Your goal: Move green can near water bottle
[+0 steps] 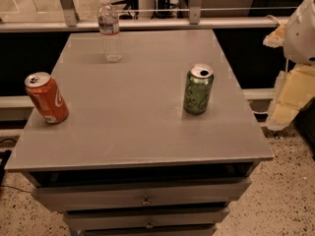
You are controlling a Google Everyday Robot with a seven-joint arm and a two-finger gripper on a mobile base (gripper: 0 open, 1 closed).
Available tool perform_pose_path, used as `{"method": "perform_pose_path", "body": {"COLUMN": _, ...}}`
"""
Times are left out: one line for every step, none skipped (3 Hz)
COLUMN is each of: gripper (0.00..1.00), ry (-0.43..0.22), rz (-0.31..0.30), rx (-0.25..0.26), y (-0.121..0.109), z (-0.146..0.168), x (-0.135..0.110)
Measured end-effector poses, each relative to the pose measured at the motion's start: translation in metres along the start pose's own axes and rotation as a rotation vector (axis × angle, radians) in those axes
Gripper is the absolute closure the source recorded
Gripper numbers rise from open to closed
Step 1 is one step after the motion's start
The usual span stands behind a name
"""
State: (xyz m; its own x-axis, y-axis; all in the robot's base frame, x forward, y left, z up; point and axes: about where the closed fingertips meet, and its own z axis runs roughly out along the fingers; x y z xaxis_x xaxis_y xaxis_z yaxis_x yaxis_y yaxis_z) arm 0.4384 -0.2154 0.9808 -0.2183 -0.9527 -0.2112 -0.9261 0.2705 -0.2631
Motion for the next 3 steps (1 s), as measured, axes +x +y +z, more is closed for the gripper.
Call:
{"method": "perform_pose_path", "body": {"gripper": 0.0, "ry": -0.012, "rz": -0.002, "rx": 0.007, "y": -0.001, "z": 0.0, "x": 0.0}}
{"method": "perform_pose_path", "body": {"gripper": 0.0, "ry": -0.133, "rz": 0.055, "rx": 0.003, "y": -0.02, "z": 0.027, "x": 0.011}}
{"method": "perform_pose_path", "body": {"gripper": 0.0, "ry": -0.274, "rz": 0.115, "rx": -0.018, "y": -0.035, "z": 0.056, "x": 0.005}}
